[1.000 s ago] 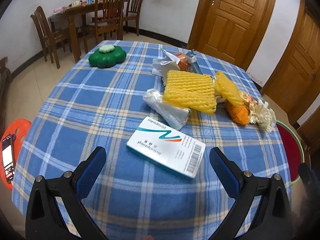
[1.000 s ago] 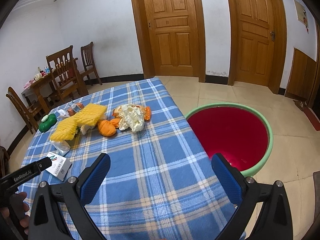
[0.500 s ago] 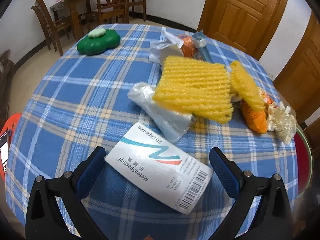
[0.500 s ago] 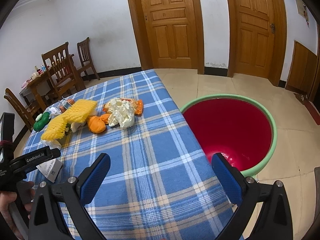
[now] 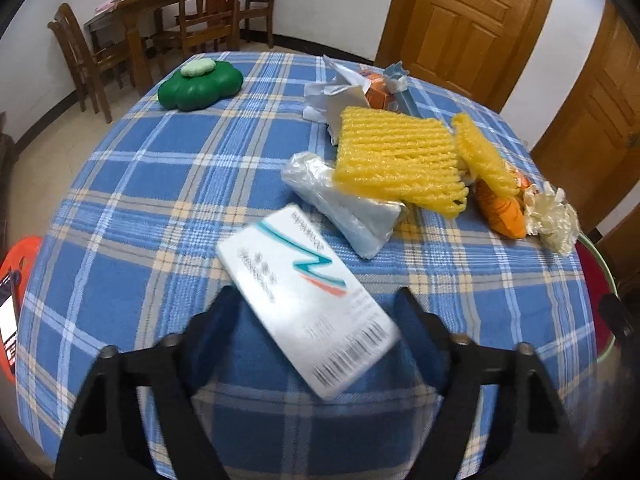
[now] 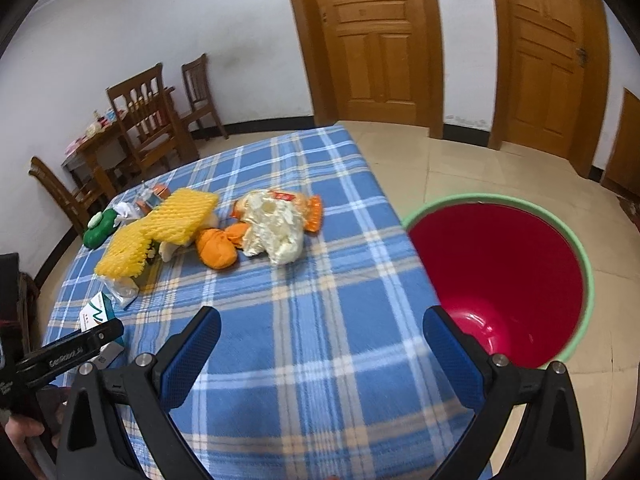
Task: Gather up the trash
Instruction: 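Reach the left tool to the white medicine box while the right tool reaches the crumpled white bag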
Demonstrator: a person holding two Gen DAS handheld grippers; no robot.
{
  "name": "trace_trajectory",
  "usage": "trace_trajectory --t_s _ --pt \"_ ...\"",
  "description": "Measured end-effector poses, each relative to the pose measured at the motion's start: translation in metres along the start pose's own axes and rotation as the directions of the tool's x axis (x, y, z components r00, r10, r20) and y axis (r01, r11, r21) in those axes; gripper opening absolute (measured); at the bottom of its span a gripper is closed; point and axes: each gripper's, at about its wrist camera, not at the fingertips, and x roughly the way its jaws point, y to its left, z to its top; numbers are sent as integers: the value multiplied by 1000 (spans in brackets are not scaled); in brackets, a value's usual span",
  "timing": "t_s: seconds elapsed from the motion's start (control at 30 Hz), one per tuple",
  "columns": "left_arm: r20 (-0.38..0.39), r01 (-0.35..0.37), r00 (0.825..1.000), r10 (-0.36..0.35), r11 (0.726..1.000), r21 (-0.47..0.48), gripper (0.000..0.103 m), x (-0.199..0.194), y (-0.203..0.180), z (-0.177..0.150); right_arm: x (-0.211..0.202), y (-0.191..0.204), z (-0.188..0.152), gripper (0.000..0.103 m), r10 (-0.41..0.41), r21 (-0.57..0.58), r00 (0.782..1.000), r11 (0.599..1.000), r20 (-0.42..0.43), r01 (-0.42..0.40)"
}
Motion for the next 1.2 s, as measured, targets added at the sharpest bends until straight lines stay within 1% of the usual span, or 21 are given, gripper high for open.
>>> trace_trajectory --t_s 0.03,0.07,0.17,0.27,0.33,0.37,0.47,0.53,0.6,0.73,0.8,0.87,0.9,0.93,0.97,1.0,1.03,1.07,1.13,1.17,1.2 --pt "4 5 1000 -5 1000 5 68 -3 4 -3 3 2 3 103 10 -10 1000 1000 -8 -11" --pt "3 3 1000 -3 1000 10 67 -3 5 -1 7 5 7 103 21 -19 1000 1000 -16 -21" --pt "0 11 1000 -11 1000 12 66 0 12 4 17 11 15 103 53 -44 998 998 -32 -54" --pt "-5 23 1000 -23 1000 2 65 4 20 10 32 17 25 103 66 -64 996 996 -59 -69" --pt "-1 25 1000 -25 1000 3 64 -2 22 3 39 17 30 103 68 -57 995 996 -70 -72" --pt "3 29 1000 -29 1000 5 64 -2 24 4 43 17 34 103 69 -53 995 996 -70 -73" --pt "24 30 999 -31 999 18 64 -4 27 3 51 16 40 87 62 -58 996 996 -67 -65" --pt "41 35 999 -36 999 22 64 -6 29 6 57 16 45 81 67 -57 995 996 -75 -71" --pt "61 38 997 -40 999 30 63 -8 28 10 64 15 48 70 80 -46 993 995 -88 -85" --pt "98 46 994 -51 998 51 59 -13 24 19 74 12 51 56 105 -24 987 994 -118 -109" --pt "112 64 991 -69 997 54 58 -23 26 9 78 12 51 49 134 -8 981 991 -140 -136" --pt "114 79 990 -86 995 59 57 -24 24 12 79 12 50 44 148 4 977 989 -151 -149" --pt "113 85 989 -91 995 60 54 -23 24 13 80 12 49 40 152 6 976 988 -154 -153" --pt "104 97 989 -103 993 61 28 -22 23 14 80 12 48 38 158 9 975 987 -156 -159" --pt "87 118 989 -122 992 52 20 -19 24 15 80 12 47 33 164 12 974 986 -155 -164" --pt "73 139 987 -142 990 35 20 -17 26 15 79 12 47 28 170 17 973 985 -153 -170" --pt "63 153 986 -154 988 24 20 -15 28 16 78 13 46 27 174 20 973 985 -151 -173" --pt "57 152 987 -153 988 21 20 -13 29 16 77 13 46 24 176 20 973 984 -149 -175" --pt "50 140 989 -141 990 19 20 -11 29 16 74 13 44 21 175 12 975 984 -139 -175" --pt "45 146 988 -147 989 13 20 -11 30 16 72 13 44 20 175 10 975 985 -135 -175" --pt "46 158 986 -158 987 0 20 -21 26 4 69 13 43 19 176 5 976 984 -128 -177"
